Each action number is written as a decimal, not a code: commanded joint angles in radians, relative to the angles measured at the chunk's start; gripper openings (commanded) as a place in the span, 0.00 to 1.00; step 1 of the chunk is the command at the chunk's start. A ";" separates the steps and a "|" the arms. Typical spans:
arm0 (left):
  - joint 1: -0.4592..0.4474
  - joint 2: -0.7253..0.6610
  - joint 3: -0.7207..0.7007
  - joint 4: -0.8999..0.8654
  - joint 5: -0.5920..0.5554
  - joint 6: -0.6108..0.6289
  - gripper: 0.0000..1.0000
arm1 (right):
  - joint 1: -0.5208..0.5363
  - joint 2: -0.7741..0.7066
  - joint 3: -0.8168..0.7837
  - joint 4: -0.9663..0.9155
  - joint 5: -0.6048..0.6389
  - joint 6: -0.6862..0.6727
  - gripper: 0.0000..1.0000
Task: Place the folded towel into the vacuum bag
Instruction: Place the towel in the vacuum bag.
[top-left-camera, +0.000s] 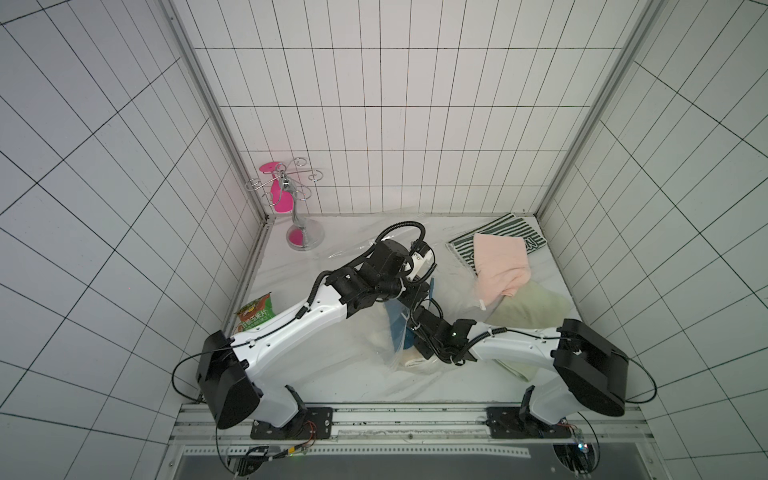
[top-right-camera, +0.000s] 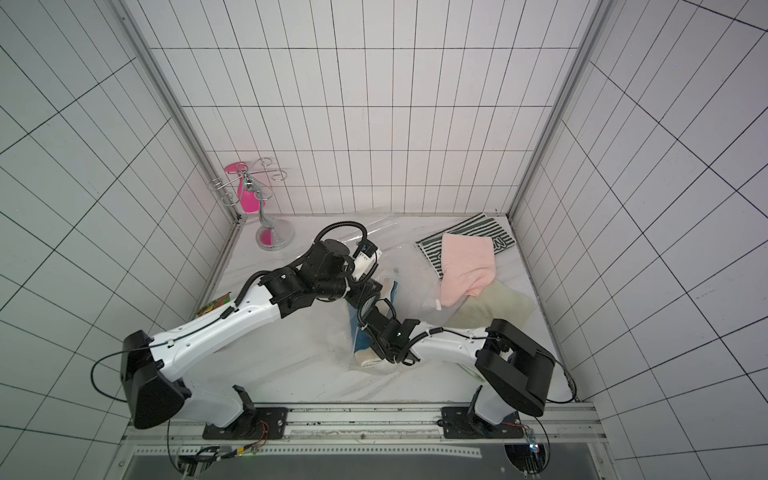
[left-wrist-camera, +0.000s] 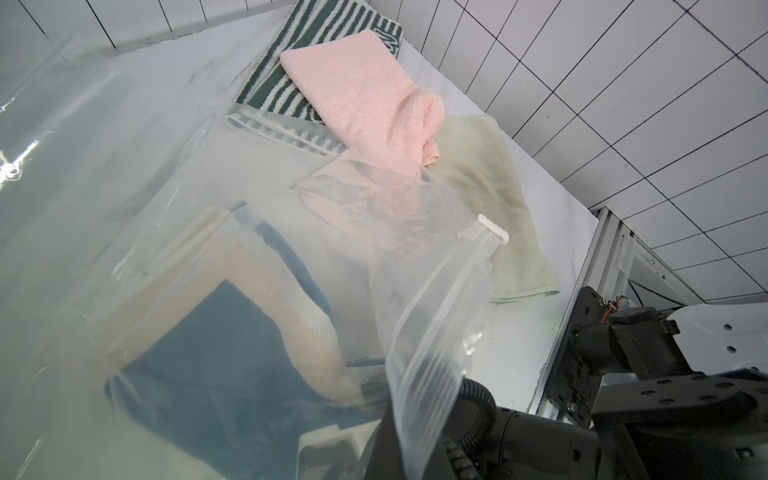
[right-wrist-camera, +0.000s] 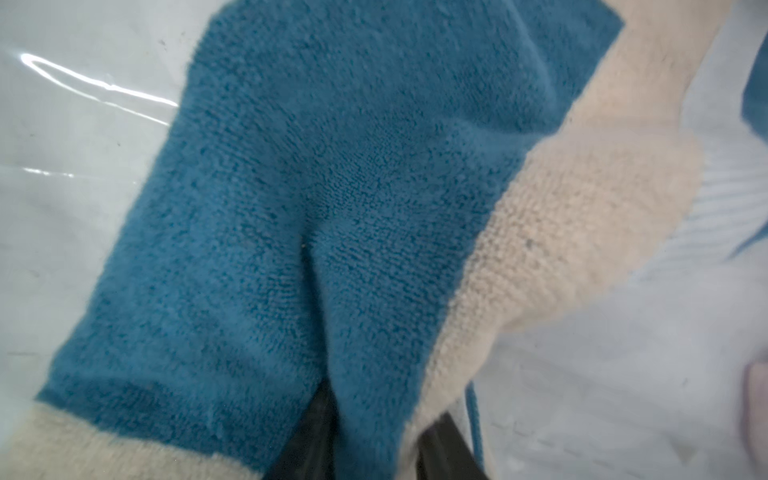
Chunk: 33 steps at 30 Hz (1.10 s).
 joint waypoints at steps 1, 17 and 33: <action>0.004 -0.024 0.003 0.042 0.003 -0.011 0.00 | -0.018 -0.057 0.026 -0.096 -0.043 0.100 0.48; -0.005 0.114 0.081 0.127 -0.234 -0.076 0.00 | -0.128 -0.011 0.083 -0.046 -0.192 0.256 0.94; -0.017 0.117 0.023 0.194 -0.183 -0.049 0.00 | -0.146 0.236 0.270 -0.192 -0.119 0.205 0.86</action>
